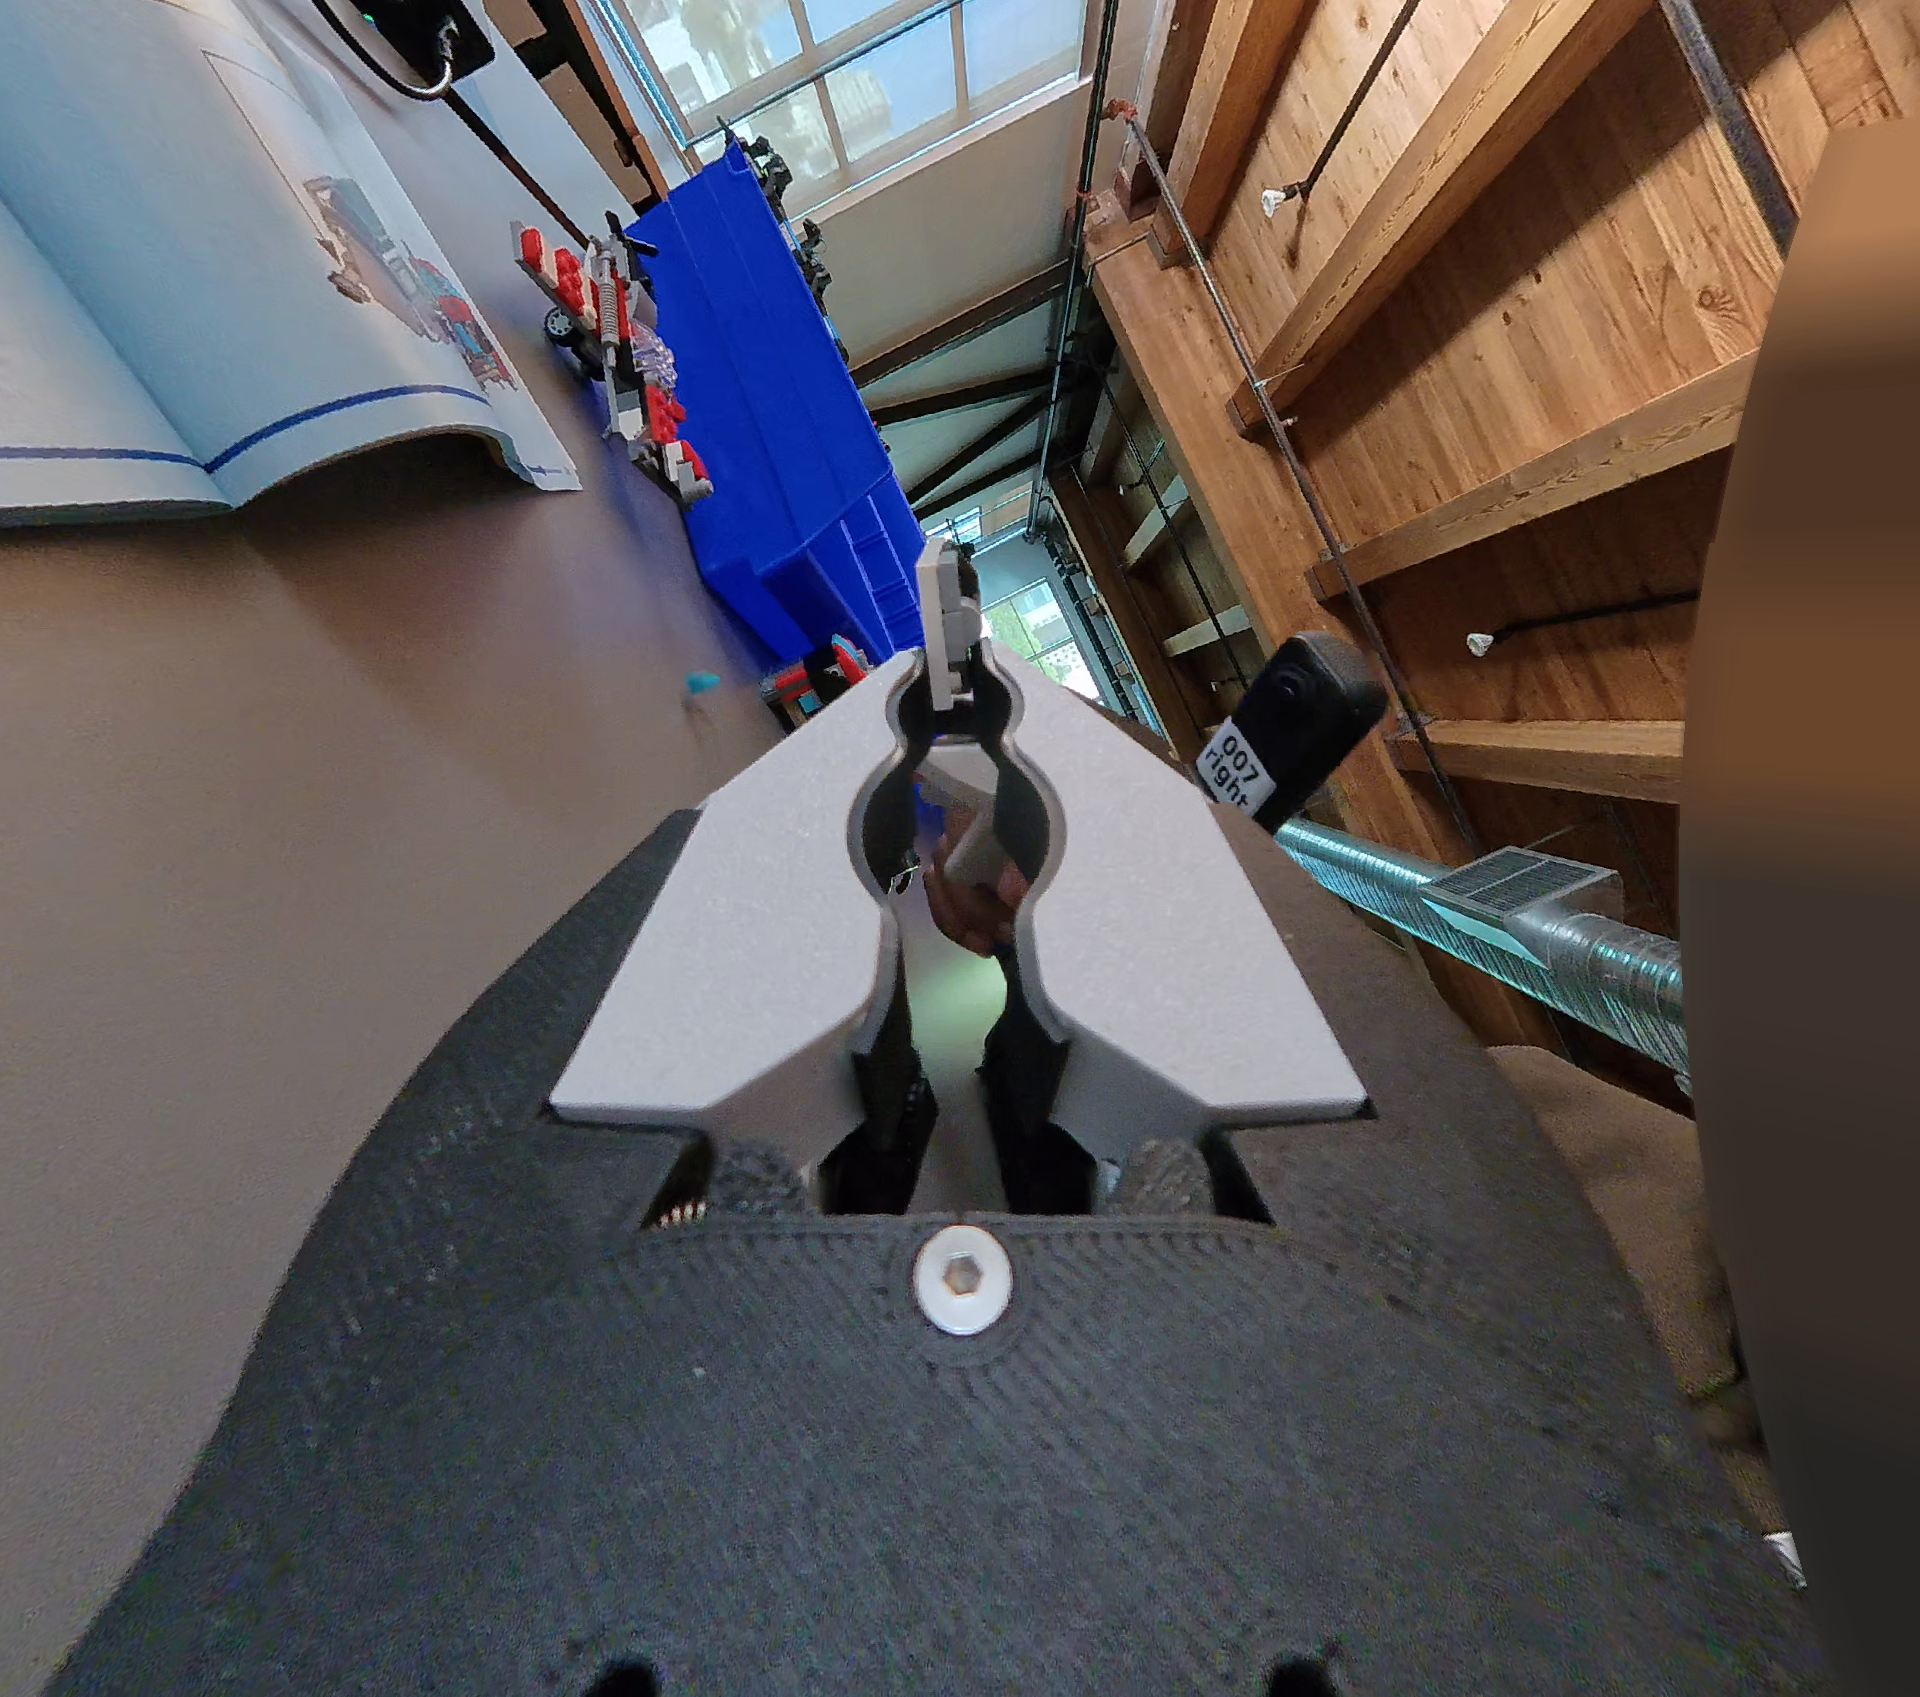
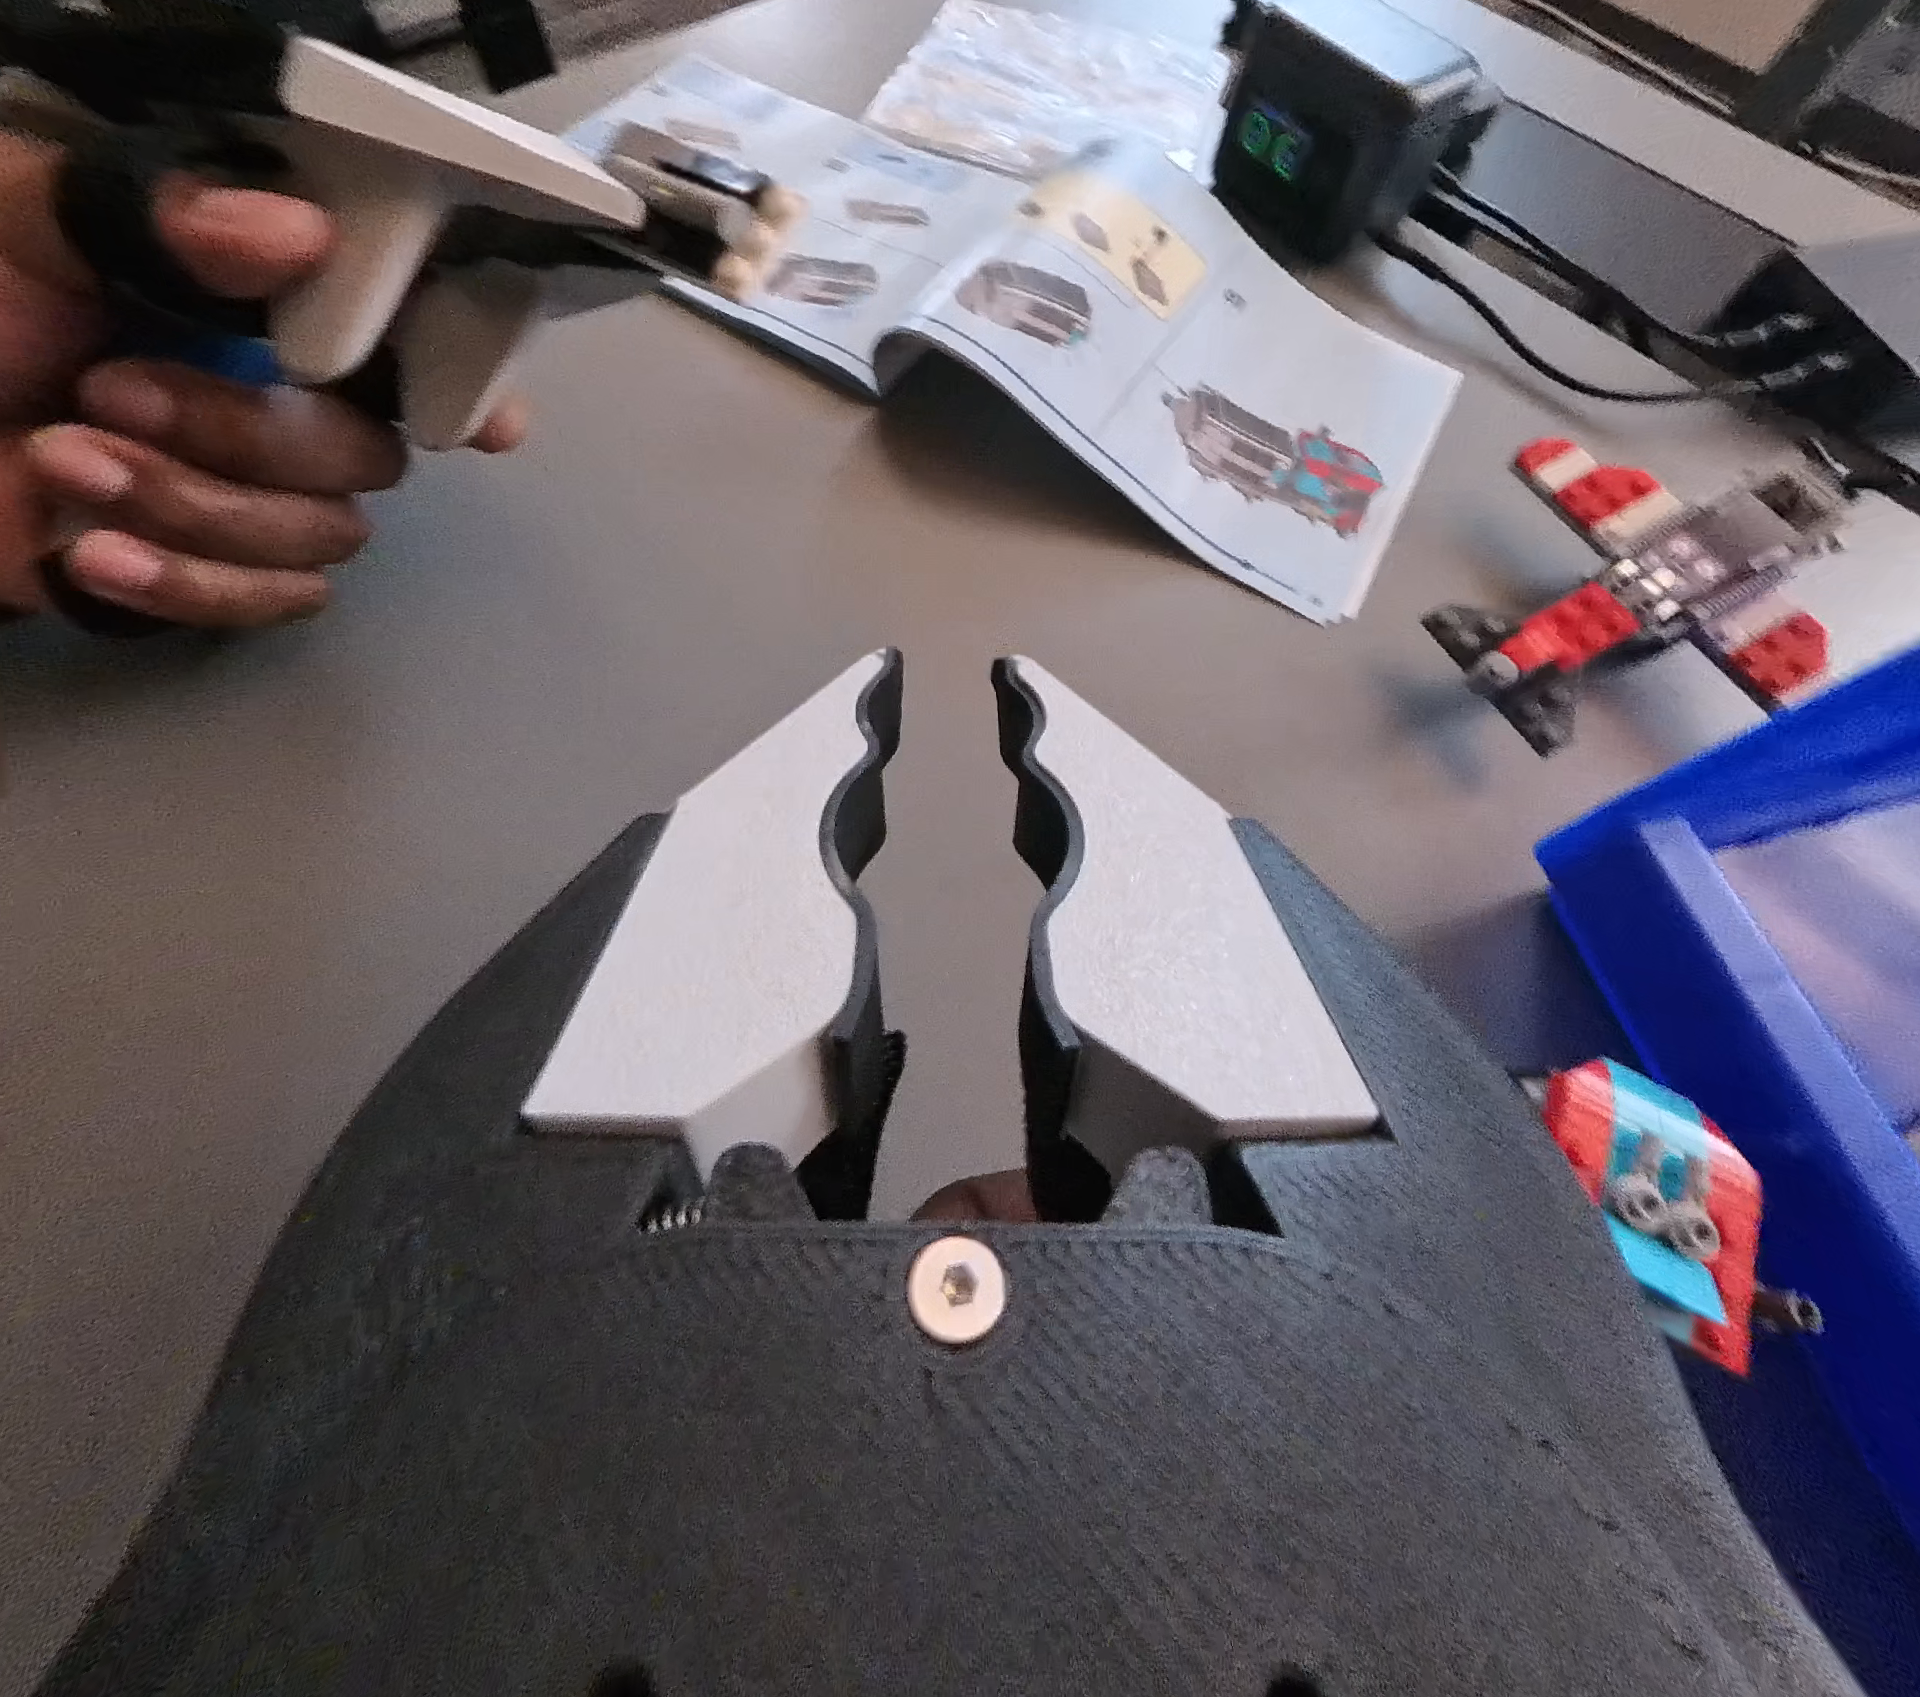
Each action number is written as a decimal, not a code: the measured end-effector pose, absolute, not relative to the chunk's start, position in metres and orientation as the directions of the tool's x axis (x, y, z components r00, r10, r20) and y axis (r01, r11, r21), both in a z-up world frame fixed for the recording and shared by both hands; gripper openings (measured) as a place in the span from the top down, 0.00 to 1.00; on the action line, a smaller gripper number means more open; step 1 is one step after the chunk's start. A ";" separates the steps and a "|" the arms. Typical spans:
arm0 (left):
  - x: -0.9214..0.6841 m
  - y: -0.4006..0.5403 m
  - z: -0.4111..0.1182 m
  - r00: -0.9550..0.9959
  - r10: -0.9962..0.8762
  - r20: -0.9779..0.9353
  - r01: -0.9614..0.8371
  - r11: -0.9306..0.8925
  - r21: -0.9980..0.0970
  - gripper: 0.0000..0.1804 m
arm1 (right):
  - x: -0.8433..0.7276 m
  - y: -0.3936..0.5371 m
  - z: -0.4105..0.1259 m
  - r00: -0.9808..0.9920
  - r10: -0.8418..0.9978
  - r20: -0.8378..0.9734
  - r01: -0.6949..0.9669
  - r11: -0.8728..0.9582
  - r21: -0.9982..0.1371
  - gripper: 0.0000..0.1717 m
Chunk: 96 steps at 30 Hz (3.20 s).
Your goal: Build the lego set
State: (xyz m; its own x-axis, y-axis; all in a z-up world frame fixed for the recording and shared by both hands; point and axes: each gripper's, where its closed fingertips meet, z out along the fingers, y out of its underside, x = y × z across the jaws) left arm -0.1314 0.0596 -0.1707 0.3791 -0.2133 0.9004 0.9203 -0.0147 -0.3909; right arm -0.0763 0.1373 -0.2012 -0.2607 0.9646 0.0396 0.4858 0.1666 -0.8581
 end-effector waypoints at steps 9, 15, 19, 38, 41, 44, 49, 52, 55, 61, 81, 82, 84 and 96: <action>-0.129 0.060 -0.169 0.376 -0.222 0.900 0.921 -0.020 -0.390 0.96 | -0.078 0.184 -0.199 -0.163 0.972 0.171 0.569 0.234 -0.788 0.89; -0.128 0.060 -0.169 0.381 -0.222 0.898 0.918 -0.023 -0.395 0.96 | -0.092 0.200 -0.218 -0.210 0.953 0.217 0.671 0.302 -0.677 0.89; -0.125 0.061 -0.170 0.380 -0.216 0.899 0.918 -0.034 -0.396 0.96 | -0.104 0.204 -0.239 -0.277 0.937 0.212 0.724 0.348 -0.595 0.89; -0.123 0.063 -0.183 0.322 -0.174 0.931 0.939 -0.070 -0.338 0.96 | -0.116 0.210 -0.261 -0.326 0.921 0.216 0.780 0.390 -0.490 0.88; -0.123 0.063 -0.185 0.306 -0.166 0.937 0.944 -0.077 -0.321 0.96 | -0.115 0.209 -0.264 -0.332 0.920 0.208 0.789 0.392 -0.473 0.87; -0.123 0.063 -0.184 0.302 -0.174 0.937 0.945 -0.073 -0.318 0.96 | -0.113 0.205 -0.267 -0.346 0.919 0.187 0.797 0.393 -0.458 0.88; -0.123 0.063 -0.183 0.296 -0.183 0.937 0.947 -0.072 -0.313 0.96 | -0.109 0.192 -0.268 -0.381 0.912 0.154 0.789 0.407 -0.460 0.87; -0.123 0.063 -0.182 0.292 -0.189 0.937 0.948 -0.073 -0.310 0.96 | -0.107 0.183 -0.266 -0.411 0.903 0.124 0.777 0.418 -0.471 0.86; -0.123 0.063 -0.182 0.292 -0.191 0.937 0.948 -0.074 -0.310 0.96 | -0.112 0.192 -0.254 -0.406 0.900 0.157 0.755 0.428 -0.497 0.86; -0.122 0.064 -0.181 0.292 -0.198 0.936 0.947 -0.076 -0.311 0.96 | -0.116 0.213 -0.260 -0.533 0.813 0.234 0.735 0.582 -0.347 0.91; -0.124 0.064 -0.188 0.203 -0.186 0.961 0.970 -0.095 -0.224 0.96 | -0.116 0.210 -0.268 -0.740 0.665 0.102 0.624 0.735 -0.267 0.90; -0.124 0.064 -0.188 0.201 -0.186 0.962 0.971 -0.095 -0.221 0.96 | -0.116 0.210 -0.268 -0.740 0.665 0.104 0.624 0.735 -0.264 0.90; -0.124 0.064 -0.188 0.202 -0.185 0.962 0.970 -0.096 -0.222 0.96 | -0.116 0.210 -0.269 -0.743 0.660 0.107 0.622 0.741 -0.255 0.91; -0.124 0.064 -0.189 0.209 -0.181 0.961 0.968 -0.099 -0.229 0.96 | -0.123 0.171 -0.238 -0.754 0.638 0.156 0.534 0.734 -0.420 0.99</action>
